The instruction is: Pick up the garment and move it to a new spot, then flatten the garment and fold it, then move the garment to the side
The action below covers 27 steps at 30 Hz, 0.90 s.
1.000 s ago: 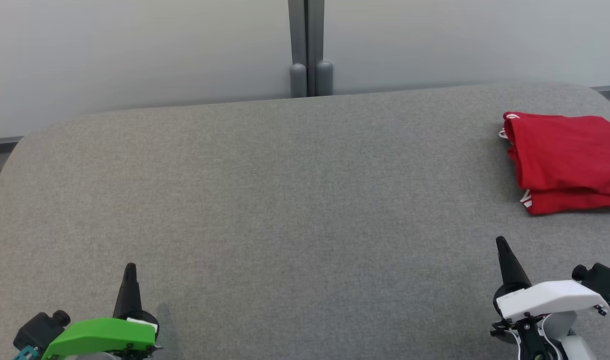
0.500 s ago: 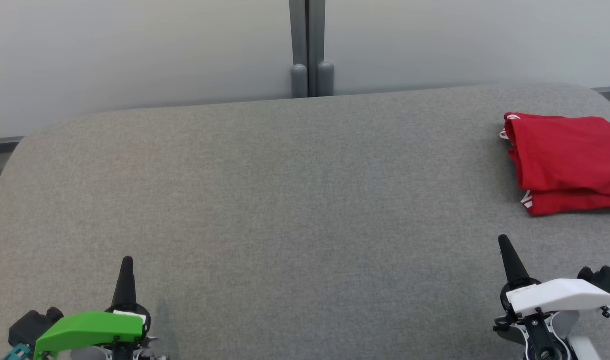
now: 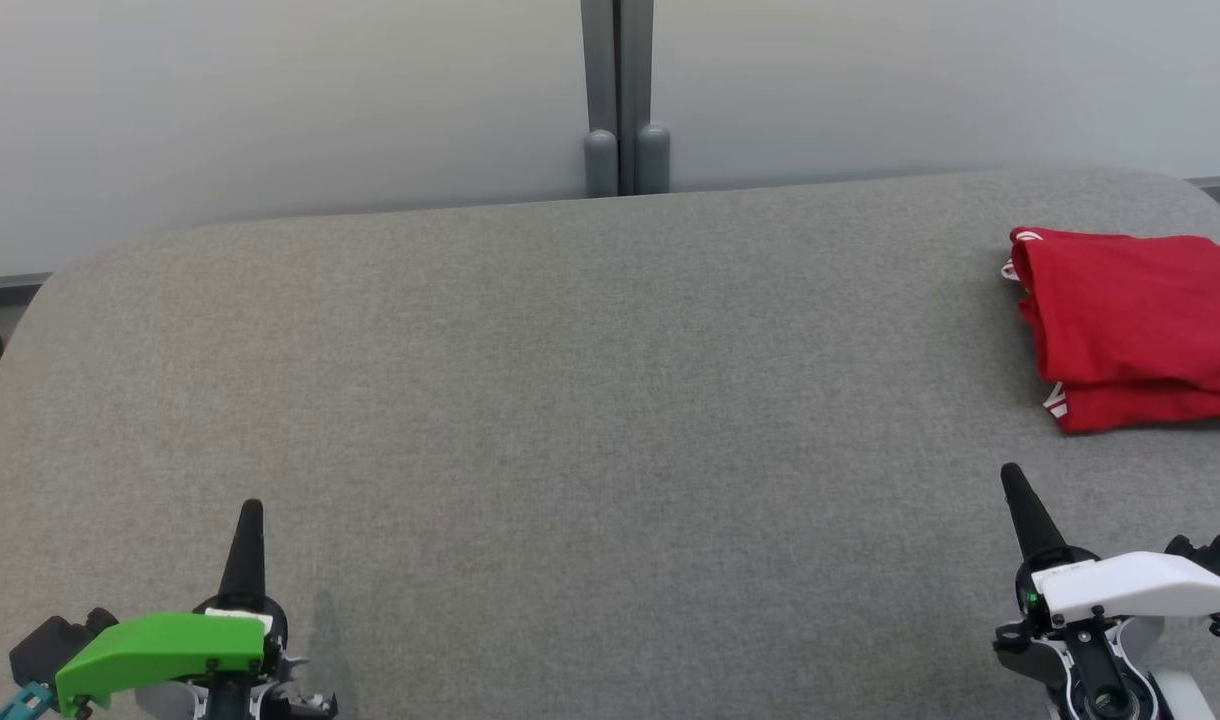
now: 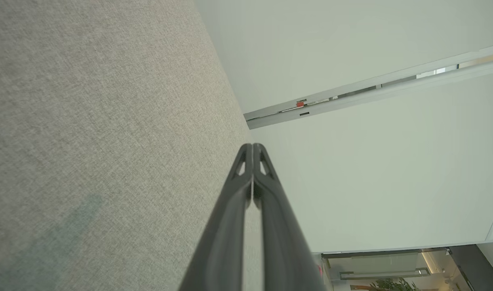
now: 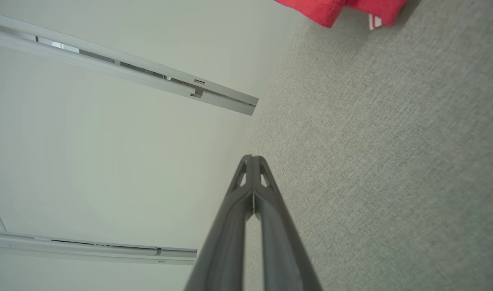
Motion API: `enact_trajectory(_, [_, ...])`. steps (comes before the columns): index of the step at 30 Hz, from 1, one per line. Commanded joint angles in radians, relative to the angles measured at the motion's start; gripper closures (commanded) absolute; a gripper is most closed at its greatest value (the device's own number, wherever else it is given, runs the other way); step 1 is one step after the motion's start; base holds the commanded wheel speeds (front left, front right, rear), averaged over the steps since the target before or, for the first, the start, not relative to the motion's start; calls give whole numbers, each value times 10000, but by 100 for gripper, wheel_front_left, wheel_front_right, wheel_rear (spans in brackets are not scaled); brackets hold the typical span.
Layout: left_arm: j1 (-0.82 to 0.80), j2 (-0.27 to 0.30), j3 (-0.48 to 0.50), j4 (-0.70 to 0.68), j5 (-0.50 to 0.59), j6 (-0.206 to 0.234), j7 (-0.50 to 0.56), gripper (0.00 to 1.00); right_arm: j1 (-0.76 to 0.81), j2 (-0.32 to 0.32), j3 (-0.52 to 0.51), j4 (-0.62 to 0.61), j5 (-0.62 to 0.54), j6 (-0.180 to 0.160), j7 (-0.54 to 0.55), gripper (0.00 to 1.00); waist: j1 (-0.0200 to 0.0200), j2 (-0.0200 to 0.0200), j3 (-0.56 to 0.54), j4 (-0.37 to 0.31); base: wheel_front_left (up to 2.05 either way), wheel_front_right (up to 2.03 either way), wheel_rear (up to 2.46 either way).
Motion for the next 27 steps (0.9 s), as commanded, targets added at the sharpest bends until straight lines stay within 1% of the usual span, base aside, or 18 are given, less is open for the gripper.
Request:
enact_trajectory(1, [-258, 49, 82, -96, -211, -41, 54, 100, -182, -55, -42, -124, 246, 0, 56, 100, 0, 0, -2, 3, 0, 0, 0])
enact_trajectory(27, [-529, 60, 350, -127, -2015, -74, 607, 100, -219, -68, -258, -219, 2287, -1, 616, 100, 0, 0, -38, 49, 0, 0, 0])
